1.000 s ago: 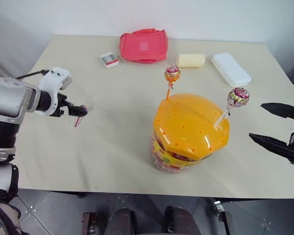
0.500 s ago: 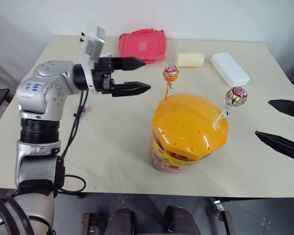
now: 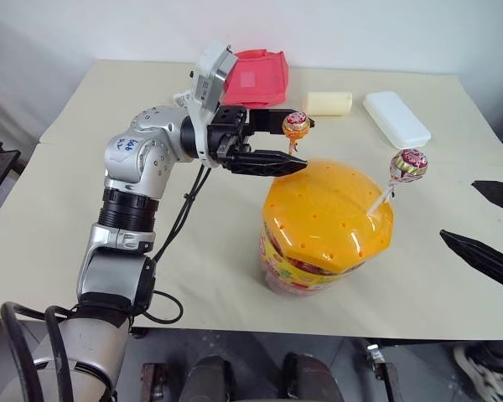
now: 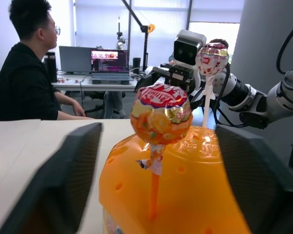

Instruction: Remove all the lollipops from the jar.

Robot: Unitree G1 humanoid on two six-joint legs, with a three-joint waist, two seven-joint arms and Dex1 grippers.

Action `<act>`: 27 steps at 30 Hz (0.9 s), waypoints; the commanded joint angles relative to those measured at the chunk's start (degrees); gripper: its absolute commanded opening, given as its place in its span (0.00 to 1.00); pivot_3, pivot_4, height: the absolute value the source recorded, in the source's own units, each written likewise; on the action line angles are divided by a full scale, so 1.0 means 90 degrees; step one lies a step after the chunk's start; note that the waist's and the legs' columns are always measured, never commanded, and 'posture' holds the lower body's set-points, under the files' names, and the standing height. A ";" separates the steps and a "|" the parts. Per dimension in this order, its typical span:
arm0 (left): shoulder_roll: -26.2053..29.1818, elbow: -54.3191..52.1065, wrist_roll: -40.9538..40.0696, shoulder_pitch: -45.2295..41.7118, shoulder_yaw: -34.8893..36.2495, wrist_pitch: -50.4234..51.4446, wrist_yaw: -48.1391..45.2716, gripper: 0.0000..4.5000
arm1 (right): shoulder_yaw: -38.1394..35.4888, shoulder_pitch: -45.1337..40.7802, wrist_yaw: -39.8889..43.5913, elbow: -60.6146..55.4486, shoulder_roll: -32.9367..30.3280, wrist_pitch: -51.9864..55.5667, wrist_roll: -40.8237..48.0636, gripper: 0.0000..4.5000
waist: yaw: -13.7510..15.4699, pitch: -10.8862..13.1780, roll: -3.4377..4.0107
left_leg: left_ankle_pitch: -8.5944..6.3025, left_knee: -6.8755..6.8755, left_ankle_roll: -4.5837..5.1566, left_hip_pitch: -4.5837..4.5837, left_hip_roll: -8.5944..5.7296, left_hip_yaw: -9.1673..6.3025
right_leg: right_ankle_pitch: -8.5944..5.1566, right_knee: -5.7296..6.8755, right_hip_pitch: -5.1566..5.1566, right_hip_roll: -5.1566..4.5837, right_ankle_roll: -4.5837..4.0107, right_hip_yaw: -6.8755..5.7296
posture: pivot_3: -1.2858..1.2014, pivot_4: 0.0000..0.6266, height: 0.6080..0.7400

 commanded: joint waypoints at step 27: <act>0.2002 0.1187 0.2169 -0.1491 -0.0095 0.1779 0.3649 0.00 | 0.0504 -0.0559 -0.0006 0.0425 -0.0260 -0.0297 -0.0201 1.00 | -0.0068 -0.0002 0.0004 | 0.0000 -0.0020 0.0000 0.0013 -0.0001 0.0002 | 0.0000 0.0002 0.0000 0.0000 0.0000 0.0002 | 0.52 0.24 1.00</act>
